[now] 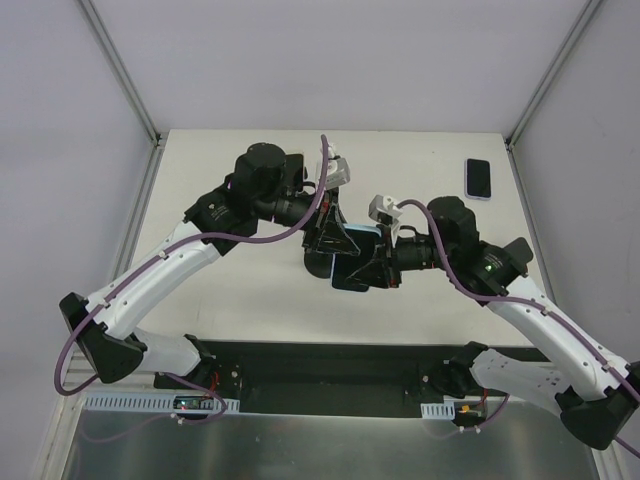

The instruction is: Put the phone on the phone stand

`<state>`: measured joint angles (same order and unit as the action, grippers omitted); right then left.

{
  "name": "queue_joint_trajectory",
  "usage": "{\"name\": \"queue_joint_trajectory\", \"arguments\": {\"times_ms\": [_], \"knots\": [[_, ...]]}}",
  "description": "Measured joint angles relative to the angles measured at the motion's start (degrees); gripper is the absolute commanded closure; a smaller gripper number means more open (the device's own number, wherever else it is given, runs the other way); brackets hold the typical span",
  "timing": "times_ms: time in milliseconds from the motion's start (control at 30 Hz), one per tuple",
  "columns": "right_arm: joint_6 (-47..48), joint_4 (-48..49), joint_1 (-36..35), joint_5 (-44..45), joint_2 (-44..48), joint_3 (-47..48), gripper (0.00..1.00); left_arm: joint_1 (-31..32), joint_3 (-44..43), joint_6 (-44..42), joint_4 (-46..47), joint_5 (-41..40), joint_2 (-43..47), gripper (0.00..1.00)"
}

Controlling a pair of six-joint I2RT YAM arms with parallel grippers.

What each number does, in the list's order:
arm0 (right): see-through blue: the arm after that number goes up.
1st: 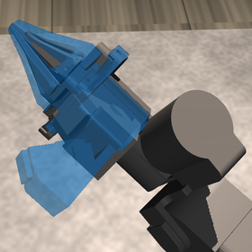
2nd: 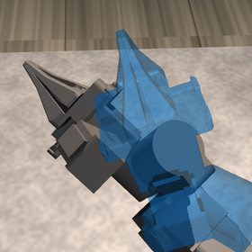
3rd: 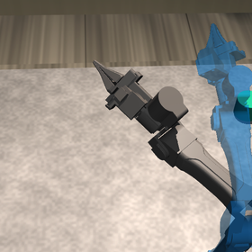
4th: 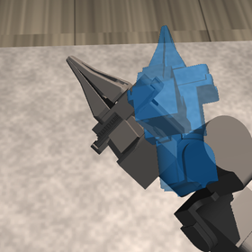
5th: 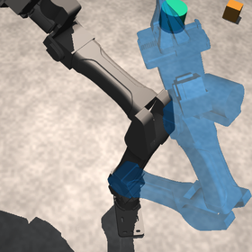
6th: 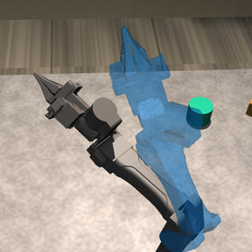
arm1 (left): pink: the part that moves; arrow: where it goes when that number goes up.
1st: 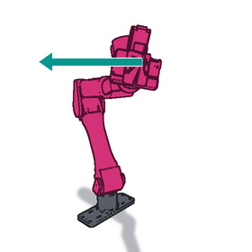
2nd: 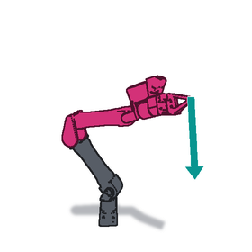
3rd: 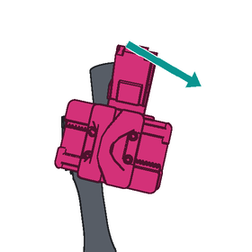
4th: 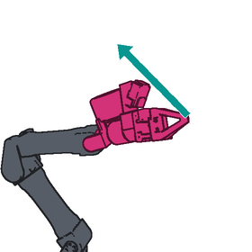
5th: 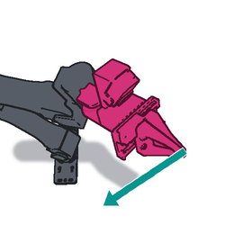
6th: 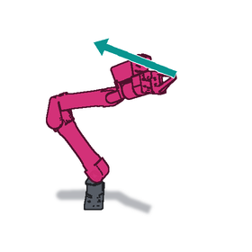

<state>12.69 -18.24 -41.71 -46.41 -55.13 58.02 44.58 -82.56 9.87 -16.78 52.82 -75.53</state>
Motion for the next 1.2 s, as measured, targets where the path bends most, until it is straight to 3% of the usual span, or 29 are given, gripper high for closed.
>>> {"name": "queue_joint_trajectory", "arguments": {"times_ms": [33,67,133,200,500,533,667,1000,1200], "knots": [[-0.04,-0.44,-0.02,0.20,-0.04,0.17,0.90,0.00,-0.07,-0.59,-0.13,-0.33,0.00,1.00],[0.20,-0.87,-0.04,0.46,-0.07,0.42,0.73,0.04,-0.11,-0.96,-0.11,-0.39,0.00,1.00],[0.68,-1.57,-0.17,1.29,-0.07,0.81,0.25,0.09,-0.11,-1.79,-0.11,-1.16,0.22,1.00],[0.66,-1.64,-0.46,3.82,0.02,0.87,0.03,0.24,0.04,-2.47,-0.63,-4.35,0.92,1.00],[-7.37,1.60,2.45,27.43,1.49,-4.70,0.04,-0.59,5.75,-8.83,-2.97,-35.89,16.22,1.00],[-8.48,1.95,2.93,28.96,0.68,-4.70,0.13,-0.81,6.08,-9.29,-2.75,-38.23,17.62,1.00],[-14.71,1.27,3.23,32.81,-7.93,-1.20,0.21,-0.81,8.59,-10.47,-2.03,-46.99,22.73,1.00],[-25.88,-6.47,-2.89,43.80,-24.68,12.55,0.35,-0.81,13.64,-10.73,-3.34,-58.31,24.87,1.00],[-27.23,-9.57,-3.56,47.63,-27.67,15.30,0.55,-0.81,15.39,-10.75,-3.37,-58.73,25.81,1.00]]}}
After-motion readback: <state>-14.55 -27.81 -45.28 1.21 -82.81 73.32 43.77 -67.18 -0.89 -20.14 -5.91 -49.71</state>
